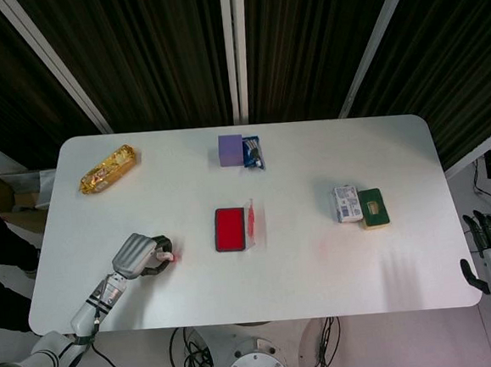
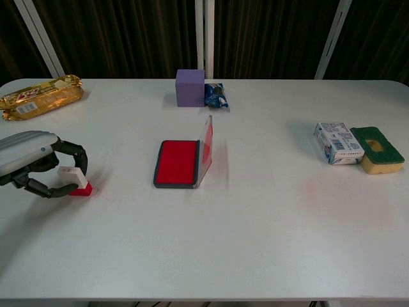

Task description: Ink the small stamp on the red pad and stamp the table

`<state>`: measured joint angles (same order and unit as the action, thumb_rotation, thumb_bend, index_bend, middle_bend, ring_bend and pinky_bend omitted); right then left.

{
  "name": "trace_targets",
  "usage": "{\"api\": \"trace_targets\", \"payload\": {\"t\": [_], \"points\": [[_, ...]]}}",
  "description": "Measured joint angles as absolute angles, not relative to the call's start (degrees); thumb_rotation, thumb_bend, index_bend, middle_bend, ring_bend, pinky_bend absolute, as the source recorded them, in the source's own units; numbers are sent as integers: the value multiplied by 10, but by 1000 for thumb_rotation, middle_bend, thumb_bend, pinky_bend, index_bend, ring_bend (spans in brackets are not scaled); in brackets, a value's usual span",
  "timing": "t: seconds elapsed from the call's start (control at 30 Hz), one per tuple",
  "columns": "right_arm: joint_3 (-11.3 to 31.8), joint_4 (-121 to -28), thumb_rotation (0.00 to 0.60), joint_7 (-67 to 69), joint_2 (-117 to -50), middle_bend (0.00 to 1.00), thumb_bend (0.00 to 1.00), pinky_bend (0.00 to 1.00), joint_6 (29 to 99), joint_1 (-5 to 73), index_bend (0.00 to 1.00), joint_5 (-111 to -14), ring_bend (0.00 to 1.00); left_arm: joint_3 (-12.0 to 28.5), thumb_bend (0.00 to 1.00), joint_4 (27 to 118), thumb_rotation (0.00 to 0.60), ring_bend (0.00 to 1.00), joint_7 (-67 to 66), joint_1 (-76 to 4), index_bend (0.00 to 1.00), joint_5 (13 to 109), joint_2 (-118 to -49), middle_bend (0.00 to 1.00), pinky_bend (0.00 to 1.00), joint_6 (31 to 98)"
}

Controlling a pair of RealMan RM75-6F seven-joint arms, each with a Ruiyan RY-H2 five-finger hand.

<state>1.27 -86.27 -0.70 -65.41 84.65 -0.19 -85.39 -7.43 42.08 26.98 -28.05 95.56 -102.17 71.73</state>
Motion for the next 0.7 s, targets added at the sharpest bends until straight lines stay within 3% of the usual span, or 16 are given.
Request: {"api": "trace_targets", "payload": {"t": [0.7], "points": [[13, -864, 600, -6, -651, 0, 354, 0, 846, -2, 0, -853, 0, -79, 385, 435, 600, 969, 274, -280, 369, 969, -1003, 406, 1000, 730]]}}
